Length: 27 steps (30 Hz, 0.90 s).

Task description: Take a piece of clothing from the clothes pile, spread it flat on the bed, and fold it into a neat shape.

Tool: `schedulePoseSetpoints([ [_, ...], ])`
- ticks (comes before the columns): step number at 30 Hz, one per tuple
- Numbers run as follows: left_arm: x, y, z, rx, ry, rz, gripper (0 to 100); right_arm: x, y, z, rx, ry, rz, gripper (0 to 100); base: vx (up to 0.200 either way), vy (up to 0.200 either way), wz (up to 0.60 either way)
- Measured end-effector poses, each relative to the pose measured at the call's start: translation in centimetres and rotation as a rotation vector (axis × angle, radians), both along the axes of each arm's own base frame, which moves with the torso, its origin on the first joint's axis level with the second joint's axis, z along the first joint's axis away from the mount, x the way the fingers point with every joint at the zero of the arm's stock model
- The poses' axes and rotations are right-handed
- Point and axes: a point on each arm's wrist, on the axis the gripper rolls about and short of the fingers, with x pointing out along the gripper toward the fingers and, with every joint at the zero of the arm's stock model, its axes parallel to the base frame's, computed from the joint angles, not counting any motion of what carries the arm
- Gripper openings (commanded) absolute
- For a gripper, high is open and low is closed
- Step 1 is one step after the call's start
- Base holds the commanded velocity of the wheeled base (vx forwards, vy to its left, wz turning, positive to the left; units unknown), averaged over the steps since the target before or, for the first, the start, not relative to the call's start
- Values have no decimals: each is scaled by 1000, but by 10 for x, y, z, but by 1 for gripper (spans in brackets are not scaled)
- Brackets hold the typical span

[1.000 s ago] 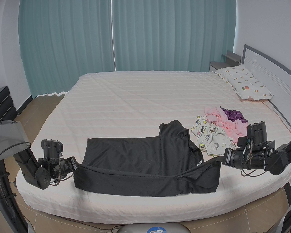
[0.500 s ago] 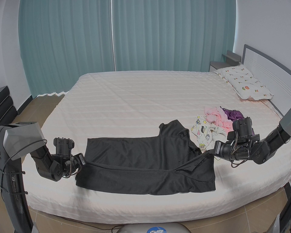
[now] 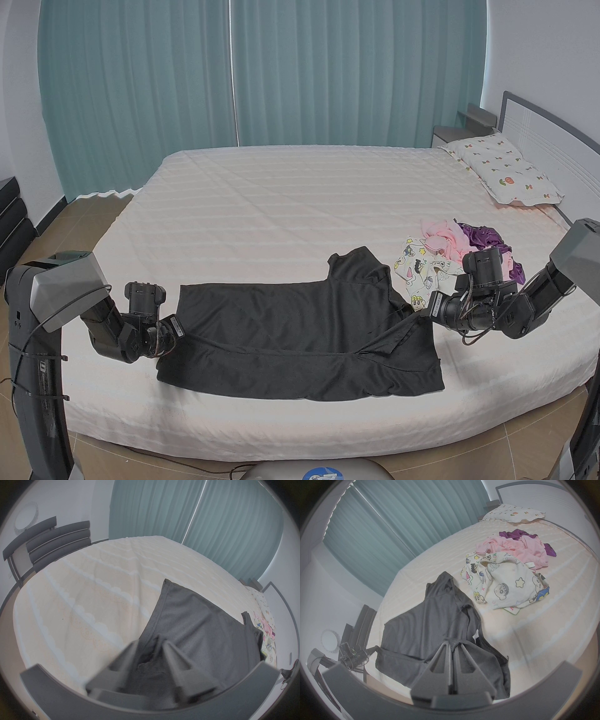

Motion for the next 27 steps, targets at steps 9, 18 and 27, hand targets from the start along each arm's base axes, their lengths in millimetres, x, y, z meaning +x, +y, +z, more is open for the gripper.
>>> schedulePoseSetpoints([
  [9,-7,5,4,-52,1,46,100,-16,-2,-3,-2,41,6,0,0,0,0],
  [18,-35,12,17,-90,37,42,100,-50,-4,-5,19,124,69,0,0,0,0],
  [27,-57,11,14,-180,90,36,100,-76,-7,-8,20,221,106,100,0,0,0],
])
